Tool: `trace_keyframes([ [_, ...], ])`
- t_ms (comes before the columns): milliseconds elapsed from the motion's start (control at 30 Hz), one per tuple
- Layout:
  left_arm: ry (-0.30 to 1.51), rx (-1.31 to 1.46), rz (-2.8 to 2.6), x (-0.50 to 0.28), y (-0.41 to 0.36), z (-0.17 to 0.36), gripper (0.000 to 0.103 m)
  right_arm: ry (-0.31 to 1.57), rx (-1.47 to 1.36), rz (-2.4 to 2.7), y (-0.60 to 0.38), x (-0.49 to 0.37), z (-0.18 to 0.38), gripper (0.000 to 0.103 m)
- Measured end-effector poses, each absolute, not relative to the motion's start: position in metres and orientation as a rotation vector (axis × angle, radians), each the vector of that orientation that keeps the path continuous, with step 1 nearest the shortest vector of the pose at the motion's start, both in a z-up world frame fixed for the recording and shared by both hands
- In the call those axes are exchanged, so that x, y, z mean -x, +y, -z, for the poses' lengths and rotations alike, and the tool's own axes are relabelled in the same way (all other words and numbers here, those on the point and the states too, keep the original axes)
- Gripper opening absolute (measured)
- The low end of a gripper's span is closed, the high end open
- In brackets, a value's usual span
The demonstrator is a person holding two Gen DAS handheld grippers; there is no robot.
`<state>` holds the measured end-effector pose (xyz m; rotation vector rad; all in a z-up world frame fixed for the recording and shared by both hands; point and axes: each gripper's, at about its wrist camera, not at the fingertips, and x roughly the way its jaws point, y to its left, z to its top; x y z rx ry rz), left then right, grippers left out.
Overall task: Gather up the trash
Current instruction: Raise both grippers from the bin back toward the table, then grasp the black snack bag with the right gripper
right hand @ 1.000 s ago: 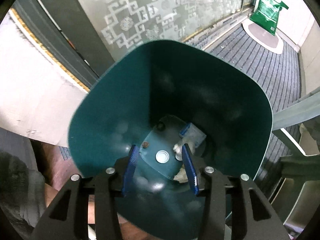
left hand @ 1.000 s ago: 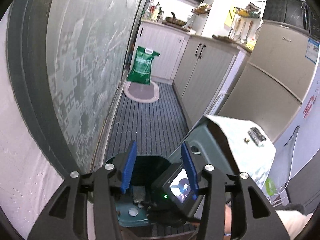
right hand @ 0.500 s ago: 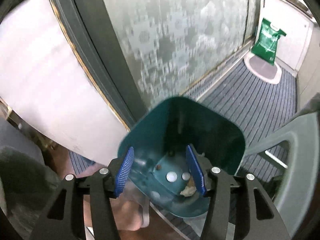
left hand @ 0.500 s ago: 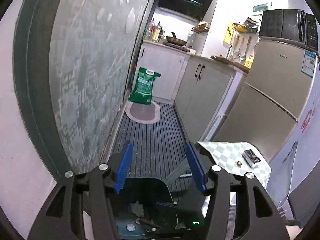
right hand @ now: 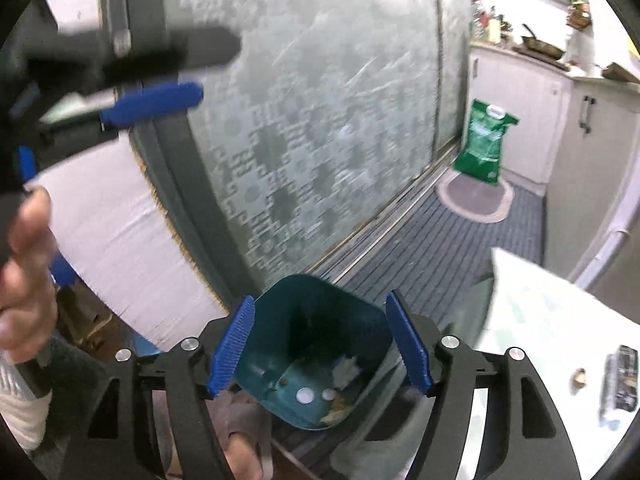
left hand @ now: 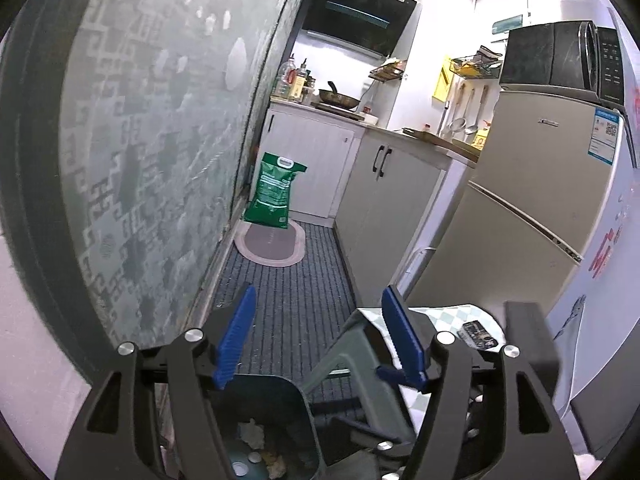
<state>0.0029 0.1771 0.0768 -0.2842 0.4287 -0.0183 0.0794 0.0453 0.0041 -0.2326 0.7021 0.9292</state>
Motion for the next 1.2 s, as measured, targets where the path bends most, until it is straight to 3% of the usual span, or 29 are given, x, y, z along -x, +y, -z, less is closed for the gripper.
trace_keyframes([
  [300,0.461,0.283,0.063,-0.029,0.138,-0.068,0.072,0.606,0.178,-0.768,-0.031,-0.099,-0.027,0.085],
  [667,0.528,0.235,0.129,-0.060,0.079,-0.047,0.080,0.610,0.122,-0.547,-0.123,-0.132,-0.013,0.096],
  [1200,0.663,0.129,0.199,-0.092,0.012,-0.002,0.083,0.719,0.152,-0.363,-0.182,-0.168,0.042,0.099],
])
